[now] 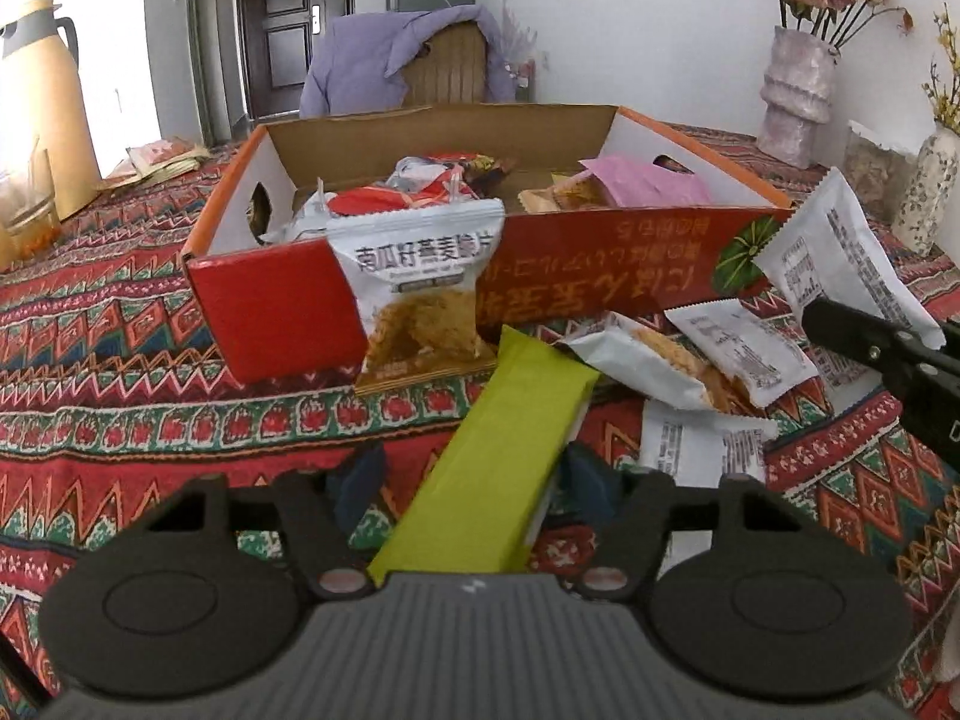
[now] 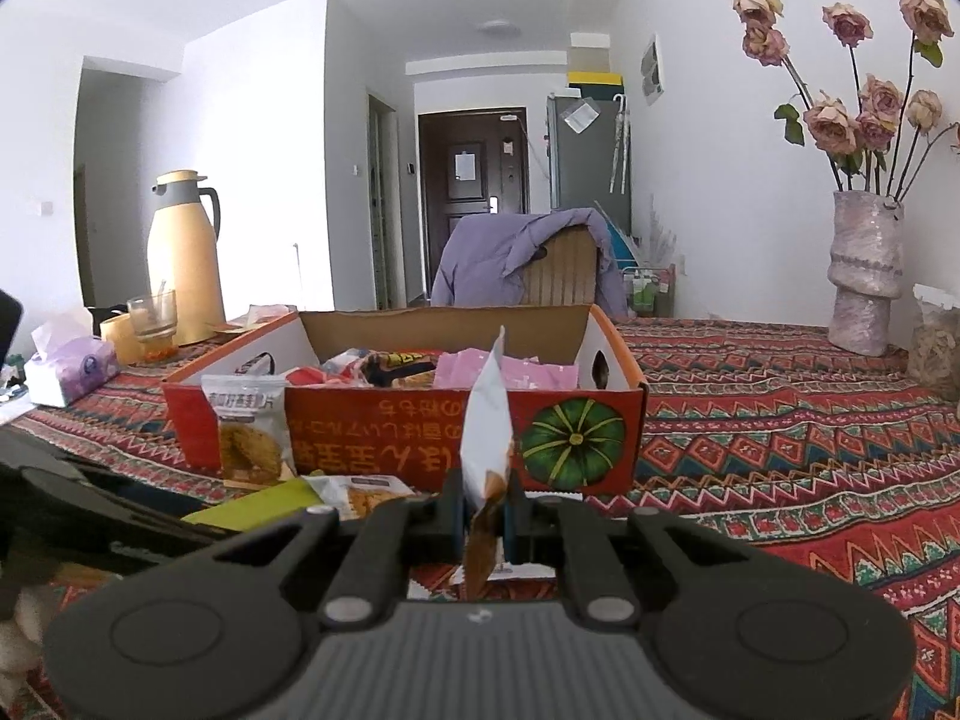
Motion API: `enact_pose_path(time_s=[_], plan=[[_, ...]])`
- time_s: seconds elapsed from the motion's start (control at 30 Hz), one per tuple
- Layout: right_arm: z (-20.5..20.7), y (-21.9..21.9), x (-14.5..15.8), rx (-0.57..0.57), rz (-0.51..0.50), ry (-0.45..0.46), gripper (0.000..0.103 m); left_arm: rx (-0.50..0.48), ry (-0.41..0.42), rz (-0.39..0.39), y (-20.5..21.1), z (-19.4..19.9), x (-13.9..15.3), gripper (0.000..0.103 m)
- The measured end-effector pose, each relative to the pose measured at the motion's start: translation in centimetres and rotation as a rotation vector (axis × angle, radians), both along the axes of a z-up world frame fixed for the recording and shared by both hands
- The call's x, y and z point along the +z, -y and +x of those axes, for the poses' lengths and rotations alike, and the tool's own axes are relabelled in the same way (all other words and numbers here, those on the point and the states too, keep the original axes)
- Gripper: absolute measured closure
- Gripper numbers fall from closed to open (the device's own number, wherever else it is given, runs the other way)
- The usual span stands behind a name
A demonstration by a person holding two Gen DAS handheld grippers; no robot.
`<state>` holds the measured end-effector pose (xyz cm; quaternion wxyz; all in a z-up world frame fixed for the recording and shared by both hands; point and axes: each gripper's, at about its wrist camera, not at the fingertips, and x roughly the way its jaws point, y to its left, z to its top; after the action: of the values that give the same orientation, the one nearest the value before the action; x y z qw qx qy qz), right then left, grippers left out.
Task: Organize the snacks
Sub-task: 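Grasp the green bar with the left tool while the right tool holds the white wrapper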
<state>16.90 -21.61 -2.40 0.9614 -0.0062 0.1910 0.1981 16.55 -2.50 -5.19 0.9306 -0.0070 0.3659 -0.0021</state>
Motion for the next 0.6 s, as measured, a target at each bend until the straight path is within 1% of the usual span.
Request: enact_pose_path(time_s=[0.03,0.07,0.17,0.2,0.23,0.33,0.43,0.6], plan=[[0.0,0.0,0.0,0.004,-0.001,0.002,0.092,-0.006,0.003,0.000,0.2,-0.1,0.0,0.046],[-0.1,-0.1,0.0,0.007,-0.002,0.004,0.092,-0.013,0.008,-0.001,0.4,-0.2,0.0,0.050],[-0.2,-0.1,0.0,0.011,0.000,0.009,0.092,-0.003,0.014,0.003,0.7,-0.5,0.1,0.058],[-0.2,-0.1,0.0,0.012,0.001,0.010,0.092,-0.004,0.019,-0.007,0.8,-0.5,0.1,0.065],[-0.1,-0.1,0.0,0.013,0.003,0.008,0.092,-0.006,0.027,-0.007,0.9,-0.7,0.2,0.066],[-0.1,0.1,0.0,0.015,0.009,0.006,0.092,-0.012,0.040,0.025,1.3,-1.1,0.2,0.067],[-0.1,0.1,0.0,0.016,0.012,0.009,0.092,-0.017,0.049,0.016,1.2,-1.5,0.4,0.069],[-0.2,0.2,0.0,0.015,0.017,0.014,0.092,-0.012,0.097,0.012,1.0,-2.7,1.2,0.069]])
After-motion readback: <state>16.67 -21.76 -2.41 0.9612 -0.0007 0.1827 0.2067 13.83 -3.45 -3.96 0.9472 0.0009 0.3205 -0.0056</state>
